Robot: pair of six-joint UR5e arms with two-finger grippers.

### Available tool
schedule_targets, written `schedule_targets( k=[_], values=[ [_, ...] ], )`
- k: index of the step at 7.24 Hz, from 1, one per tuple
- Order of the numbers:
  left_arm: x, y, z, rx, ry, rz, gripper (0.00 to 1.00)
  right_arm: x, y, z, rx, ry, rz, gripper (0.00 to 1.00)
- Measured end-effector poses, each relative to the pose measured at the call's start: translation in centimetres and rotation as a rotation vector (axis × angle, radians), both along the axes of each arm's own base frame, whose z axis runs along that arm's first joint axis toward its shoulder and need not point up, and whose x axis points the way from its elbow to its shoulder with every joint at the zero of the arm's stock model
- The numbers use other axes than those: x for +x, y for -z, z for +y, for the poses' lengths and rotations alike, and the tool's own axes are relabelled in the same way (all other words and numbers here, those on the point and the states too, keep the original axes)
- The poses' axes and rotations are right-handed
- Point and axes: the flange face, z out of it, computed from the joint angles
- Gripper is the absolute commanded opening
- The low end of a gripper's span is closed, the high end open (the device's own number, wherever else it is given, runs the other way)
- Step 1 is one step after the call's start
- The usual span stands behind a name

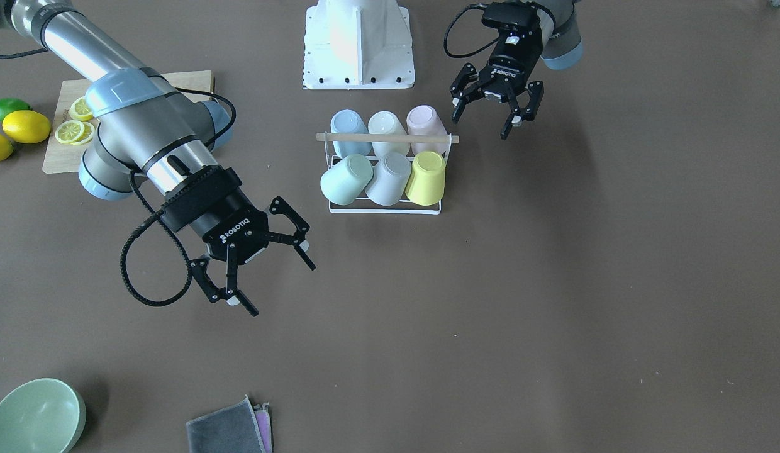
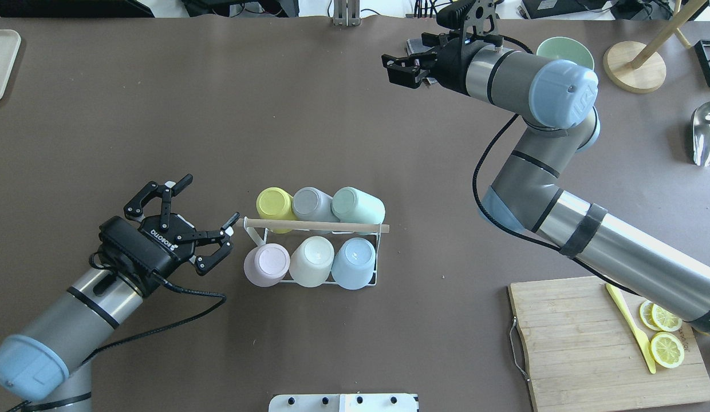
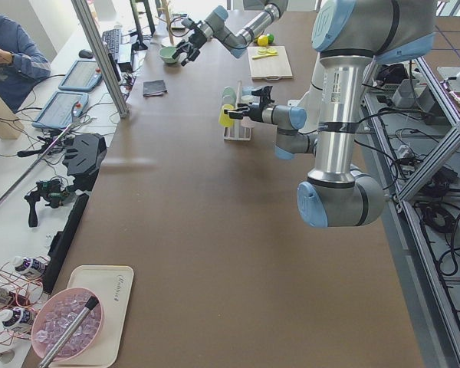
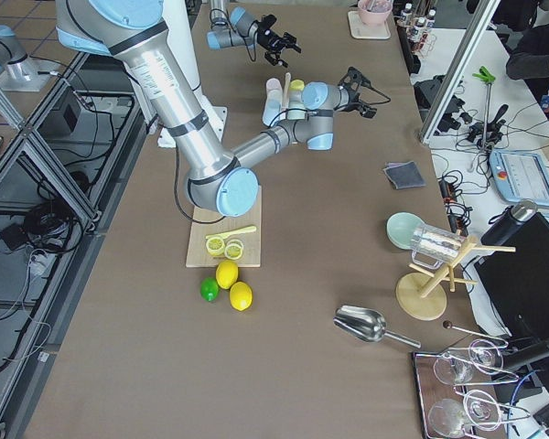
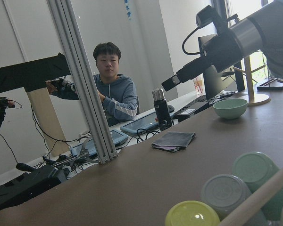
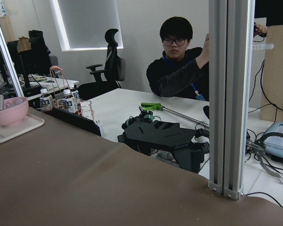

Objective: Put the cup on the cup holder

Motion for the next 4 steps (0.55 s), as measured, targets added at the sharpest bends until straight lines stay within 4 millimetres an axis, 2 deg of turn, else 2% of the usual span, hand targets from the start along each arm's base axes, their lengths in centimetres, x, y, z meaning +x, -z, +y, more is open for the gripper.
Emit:
schedule_targets(
  k=[2,3,4],
  values=[
    [-2.5,-0.2,-4.4,-0.055,-0.062,0.013,0.97,3.2,-5.5,0.8,-0.179,-0.028,0.153,1.00],
    [-4.0,-0.6,-6.5,-0.100,-0.085,0.027,0.97,4.6,-7.3,0.7,-0.272,-0.039,0.217,1.00],
    [-5.6,-1.3,-8.6,-0.162,-0.112,0.033,0.97,6.5,-8.0,0.2,-0.384,-0.036,0.272,1.00]
  ],
)
